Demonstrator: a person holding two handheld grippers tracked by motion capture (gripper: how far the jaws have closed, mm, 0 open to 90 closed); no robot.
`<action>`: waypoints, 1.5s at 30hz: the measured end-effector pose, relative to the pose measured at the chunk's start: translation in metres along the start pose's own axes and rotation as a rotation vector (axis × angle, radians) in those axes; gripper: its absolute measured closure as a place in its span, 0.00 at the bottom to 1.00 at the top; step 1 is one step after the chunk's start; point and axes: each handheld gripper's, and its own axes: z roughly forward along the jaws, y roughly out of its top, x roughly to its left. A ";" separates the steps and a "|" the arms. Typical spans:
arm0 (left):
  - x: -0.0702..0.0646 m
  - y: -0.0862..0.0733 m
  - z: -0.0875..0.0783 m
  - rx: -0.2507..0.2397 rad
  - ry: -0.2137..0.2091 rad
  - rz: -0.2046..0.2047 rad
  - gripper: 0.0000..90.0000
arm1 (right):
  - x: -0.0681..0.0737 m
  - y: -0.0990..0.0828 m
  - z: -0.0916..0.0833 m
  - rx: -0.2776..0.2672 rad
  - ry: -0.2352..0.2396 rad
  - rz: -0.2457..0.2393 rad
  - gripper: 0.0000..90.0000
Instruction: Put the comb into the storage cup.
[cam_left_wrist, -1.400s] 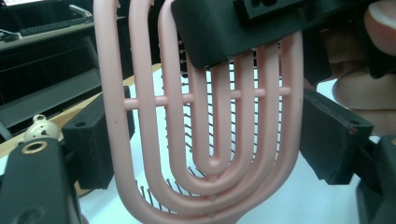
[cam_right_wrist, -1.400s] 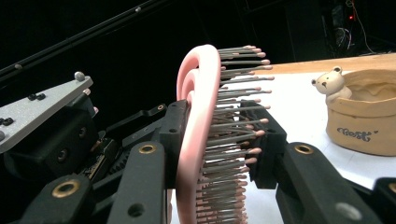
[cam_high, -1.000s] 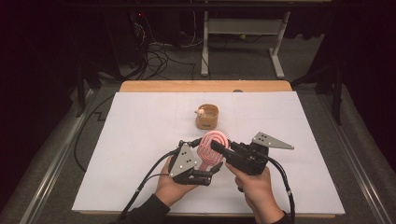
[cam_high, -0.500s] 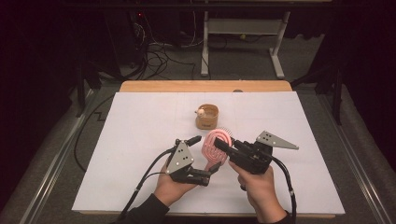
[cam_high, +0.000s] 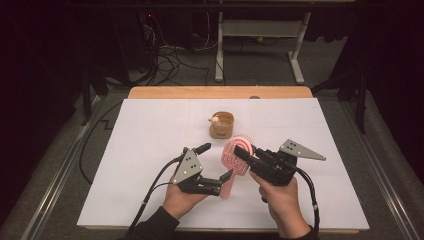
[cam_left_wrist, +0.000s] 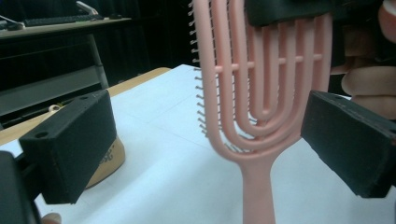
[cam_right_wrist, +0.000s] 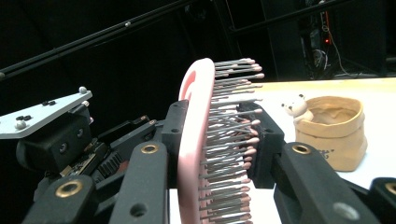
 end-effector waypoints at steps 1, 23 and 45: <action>0.001 0.000 0.000 -0.001 -0.001 -0.005 0.04 | 0.000 0.000 -0.001 -0.001 -0.002 -0.003 0.74; 0.034 -0.015 -0.030 0.009 0.058 -0.067 0.04 | -0.006 0.005 -0.015 -0.028 -0.070 -0.053 0.74; 0.071 -0.045 -0.090 0.034 0.193 -0.082 0.04 | -0.016 0.011 -0.032 -0.063 -0.139 -0.088 0.74</action>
